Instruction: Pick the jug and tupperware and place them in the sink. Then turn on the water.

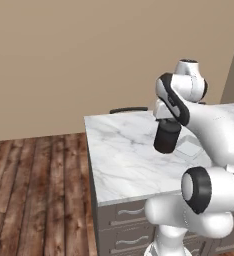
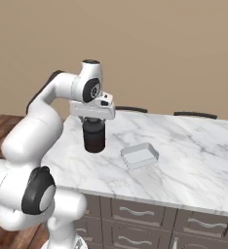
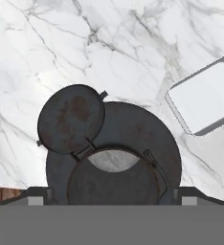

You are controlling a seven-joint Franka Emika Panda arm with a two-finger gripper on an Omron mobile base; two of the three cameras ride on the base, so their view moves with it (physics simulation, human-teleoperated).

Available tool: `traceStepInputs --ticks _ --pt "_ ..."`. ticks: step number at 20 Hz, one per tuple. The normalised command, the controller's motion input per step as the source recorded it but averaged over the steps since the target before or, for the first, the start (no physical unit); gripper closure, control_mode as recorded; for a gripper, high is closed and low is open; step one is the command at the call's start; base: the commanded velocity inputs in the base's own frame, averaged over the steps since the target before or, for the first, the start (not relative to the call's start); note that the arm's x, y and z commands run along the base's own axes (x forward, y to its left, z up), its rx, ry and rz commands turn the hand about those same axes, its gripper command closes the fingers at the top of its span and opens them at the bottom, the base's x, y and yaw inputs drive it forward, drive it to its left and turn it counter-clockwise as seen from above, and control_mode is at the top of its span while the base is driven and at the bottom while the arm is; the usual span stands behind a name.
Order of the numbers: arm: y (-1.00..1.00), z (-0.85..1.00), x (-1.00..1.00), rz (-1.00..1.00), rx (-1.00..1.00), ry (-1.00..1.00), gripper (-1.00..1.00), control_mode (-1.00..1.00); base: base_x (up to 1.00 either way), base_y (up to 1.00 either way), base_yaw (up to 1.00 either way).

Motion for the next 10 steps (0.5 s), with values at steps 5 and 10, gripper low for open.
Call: traceStepInputs --ticks 5,10 --pt "0.21 0.53 -0.4 0.01 0.0 0.0 1.0 -1.0 0.0 0.0 0.0" --pt "0.34 0.24 -0.18 0.02 0.0 0.0 1.0 -1.0 0.0 0.0 0.0"
